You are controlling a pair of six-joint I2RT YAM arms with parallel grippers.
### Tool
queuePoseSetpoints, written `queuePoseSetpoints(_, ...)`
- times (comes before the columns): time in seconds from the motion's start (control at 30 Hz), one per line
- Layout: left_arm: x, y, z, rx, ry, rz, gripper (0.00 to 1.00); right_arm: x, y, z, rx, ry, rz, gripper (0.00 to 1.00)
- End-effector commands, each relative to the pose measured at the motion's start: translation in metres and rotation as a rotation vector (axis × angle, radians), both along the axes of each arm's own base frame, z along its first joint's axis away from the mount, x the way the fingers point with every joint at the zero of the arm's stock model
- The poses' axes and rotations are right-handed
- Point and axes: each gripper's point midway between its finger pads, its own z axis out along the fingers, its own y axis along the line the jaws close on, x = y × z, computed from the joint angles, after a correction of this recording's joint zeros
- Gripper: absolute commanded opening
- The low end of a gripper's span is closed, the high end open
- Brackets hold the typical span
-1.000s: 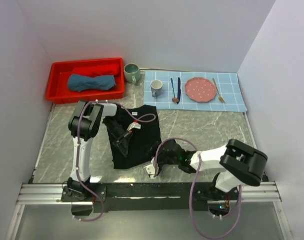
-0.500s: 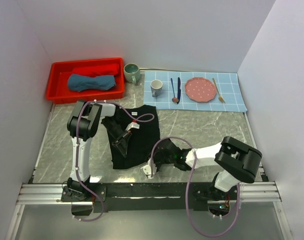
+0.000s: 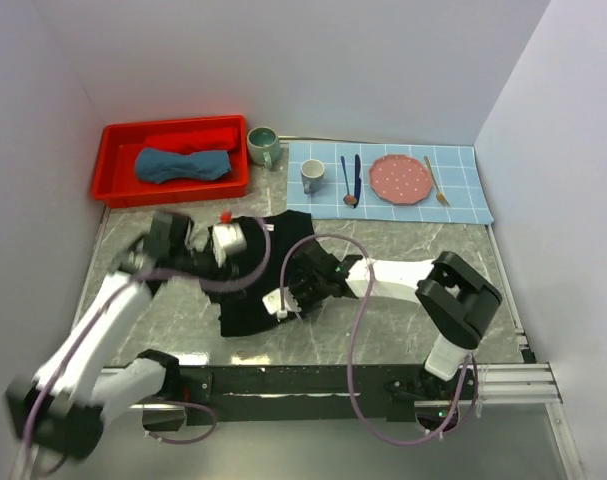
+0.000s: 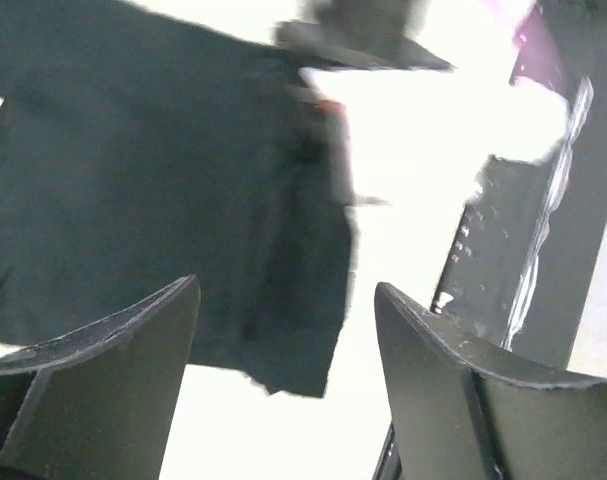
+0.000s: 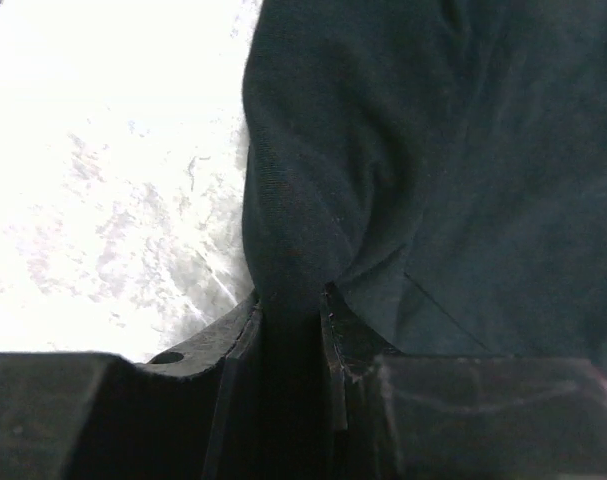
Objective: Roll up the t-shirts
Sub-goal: Roll the T-shirt to the center of the board.
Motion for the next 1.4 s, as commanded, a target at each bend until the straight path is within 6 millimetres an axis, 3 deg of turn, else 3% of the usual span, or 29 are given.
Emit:
queuePoseSetpoints(0.0, 0.003, -0.013, -0.013, 0.064, -0.237, 0.03, 0.77, -0.017, -0.017, -0.003, -0.08, 0.257, -0.072, 0.12)
queuePoseSetpoints(0.03, -0.014, -0.022, -0.017, 0.056, -0.264, -0.022, 0.85, -0.014, -0.018, -0.003, -0.079, 0.27, -0.089, 0.13)
queuePoseSetpoints(0.07, -0.011, -0.023, -0.016, 0.068, -0.303, 0.011, 0.89, -0.013, -0.019, -0.003, -0.083, 0.281, -0.099, 0.12)
queuePoseSetpoints(0.13, -0.031, -0.036, -0.024, 0.089, -0.314, -0.067, 0.88, -0.011, -0.02, -0.003, -0.083, 0.31, -0.122, 0.13)
queuePoseSetpoints(0.3, -0.021, -0.036, -0.048, 0.228, -0.427, -0.095, 0.87, -0.009, -0.024, -0.004, -0.08, 0.373, -0.156, 0.13)
queuePoseSetpoints(0.43, -0.04, -0.038, -0.082, 0.327, -0.496, -0.217, 0.87, -0.006, -0.022, -0.002, -0.089, 0.43, -0.189, 0.12)
queuePoseSetpoints(0.63, -0.048, -0.042, -0.1, 0.344, -0.483, -0.259, 0.86, -0.006, -0.023, -0.001, -0.08, 0.457, -0.199, 0.13)
queuePoseSetpoints(0.83, -0.038, -0.032, -0.12, 0.437, -0.512, -0.233, 0.82, -0.009, -0.025, -0.002, -0.083, 0.485, -0.197, 0.13)
queuePoseSetpoints(0.9, -0.036, -0.032, -0.128, 0.451, -0.521, -0.239, 0.79, -0.009, -0.023, 0.001, -0.081, 0.506, -0.2, 0.13)
queuePoseSetpoints(0.97, -0.037, -0.029, -0.142, 0.498, -0.502, -0.275, 0.62, -0.009, -0.022, 0.004, -0.079, 0.529, -0.204, 0.13)
queuePoseSetpoints(1.03, -0.038, -0.029, -0.147, 0.51, -0.495, -0.289, 0.44, -0.009, -0.023, 0.005, -0.082, 0.546, -0.209, 0.13)
queuePoseSetpoints(1.1, -0.04, -0.029, -0.151, 0.513, -0.482, -0.308, 0.32, -0.009, -0.022, 0.007, -0.081, 0.555, -0.207, 0.13)
queuePoseSetpoints(1.13, -0.042, -0.03, -0.15, 0.512, -0.473, -0.314, 0.18, -0.01, -0.022, 0.007, -0.084, 0.56, -0.208, 0.13)
queuePoseSetpoints(1.17, -0.043, -0.03, -0.148, 0.516, -0.456, -0.32, 0.13, -0.011, -0.023, 0.008, -0.09, 0.573, -0.211, 0.13)
queuePoseSetpoints(1.27, -0.047, -0.036, -0.121, 0.493, -0.375, -0.327, 0.03, -0.009, -0.02, 0.021, -0.091, 0.62, -0.224, 0.13)
queuePoseSetpoints(1.3, -0.046, -0.05, -0.096, 0.407, -0.344, -0.334, 0.01, -0.006, -0.021, 0.026, -0.09, 0.647, -0.247, 0.13)
queuePoseSetpoints(1.37, -0.06, -0.044, -0.083, 0.373, -0.231, -0.367, 0.01, -0.009, -0.022, 0.037, -0.086, 0.713, -0.242, 0.14)
